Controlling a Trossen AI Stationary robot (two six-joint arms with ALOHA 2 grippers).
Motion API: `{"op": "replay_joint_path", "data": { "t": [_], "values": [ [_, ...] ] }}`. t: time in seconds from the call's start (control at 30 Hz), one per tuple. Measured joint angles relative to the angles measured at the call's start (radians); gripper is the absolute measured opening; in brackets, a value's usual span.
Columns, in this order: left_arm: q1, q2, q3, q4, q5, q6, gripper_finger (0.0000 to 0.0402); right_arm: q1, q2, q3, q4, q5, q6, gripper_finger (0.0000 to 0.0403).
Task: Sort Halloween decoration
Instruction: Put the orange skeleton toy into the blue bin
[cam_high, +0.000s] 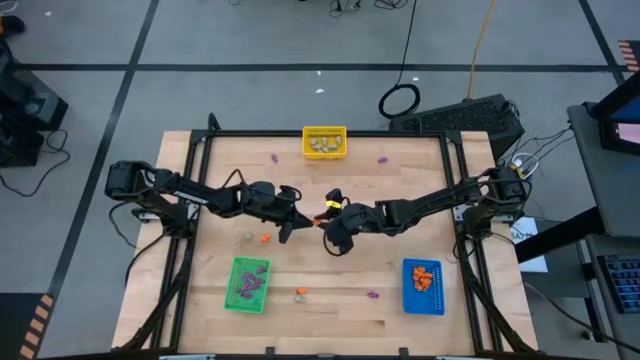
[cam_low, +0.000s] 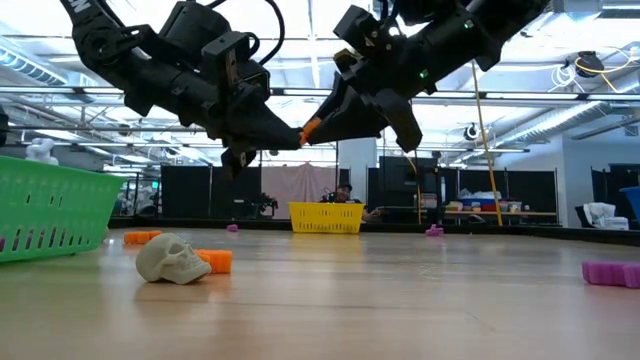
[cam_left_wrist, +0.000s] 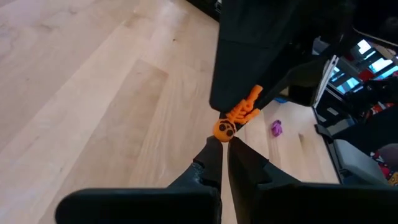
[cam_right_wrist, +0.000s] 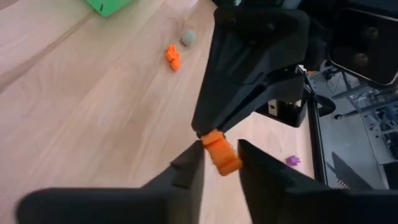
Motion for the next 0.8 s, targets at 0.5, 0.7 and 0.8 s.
{"op": "replay_joint_path", "data": {
  "t": [0.5,0.7,0.8],
  "values": [
    [0.001,0.000,0.000,0.001,0.023,0.040,0.0013,0.006,-0.028,-0.001,-0.020,0.000,0.041,0.0016],
    [0.000,0.000,0.000,0.000,0.048,0.123,0.0013,0.035,-0.097,-0.001,-0.160,0.034,0.170,0.0019],
    [0.001,0.000,0.000,0.000,0.048,0.166,0.0018,0.066,-0.149,-0.001,-0.292,0.033,0.293,0.0020]
  ]
}}
